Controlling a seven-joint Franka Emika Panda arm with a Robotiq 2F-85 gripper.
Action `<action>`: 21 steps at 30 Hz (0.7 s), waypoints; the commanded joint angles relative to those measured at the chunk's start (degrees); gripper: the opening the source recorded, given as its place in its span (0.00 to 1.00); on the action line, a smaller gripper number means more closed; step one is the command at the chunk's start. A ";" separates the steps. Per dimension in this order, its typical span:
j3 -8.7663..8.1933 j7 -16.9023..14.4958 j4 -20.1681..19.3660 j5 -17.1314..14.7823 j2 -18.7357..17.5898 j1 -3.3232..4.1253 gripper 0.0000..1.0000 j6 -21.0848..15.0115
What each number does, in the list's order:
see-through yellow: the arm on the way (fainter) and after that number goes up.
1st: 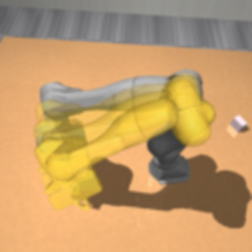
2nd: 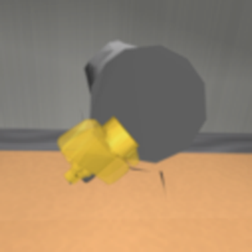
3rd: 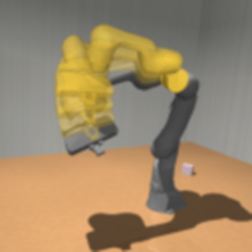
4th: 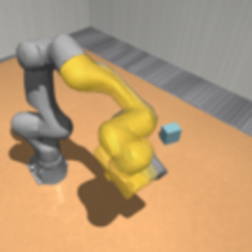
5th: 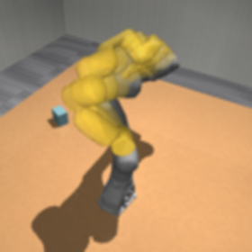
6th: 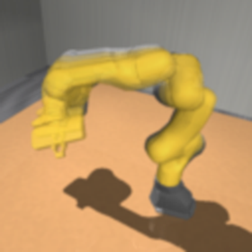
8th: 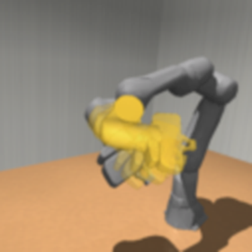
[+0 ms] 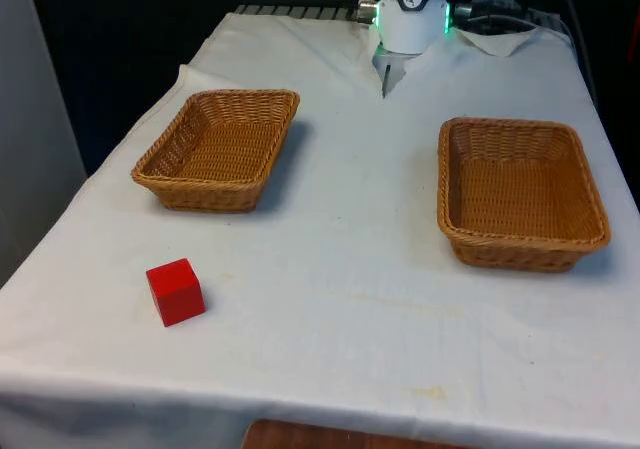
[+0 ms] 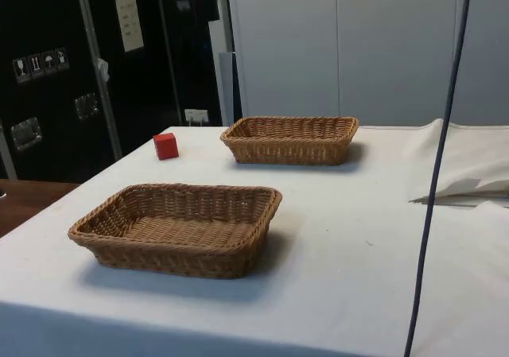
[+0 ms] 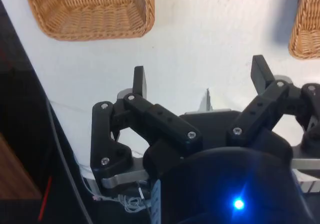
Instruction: Pick up the red cube and place it into the right basket.
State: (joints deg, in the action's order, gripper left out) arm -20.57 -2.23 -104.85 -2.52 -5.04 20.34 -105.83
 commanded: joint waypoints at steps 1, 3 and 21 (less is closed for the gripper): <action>0.11 0.34 1.15 -0.11 -1.38 0.06 1.00 0.00; 0.17 0.57 1.89 0.00 -2.29 0.06 1.00 -0.11; 0.52 2.46 4.87 -0.23 -6.93 -0.23 1.00 -3.61</action>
State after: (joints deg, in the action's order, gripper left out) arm -20.05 0.00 -100.21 -2.52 -11.69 20.17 -109.21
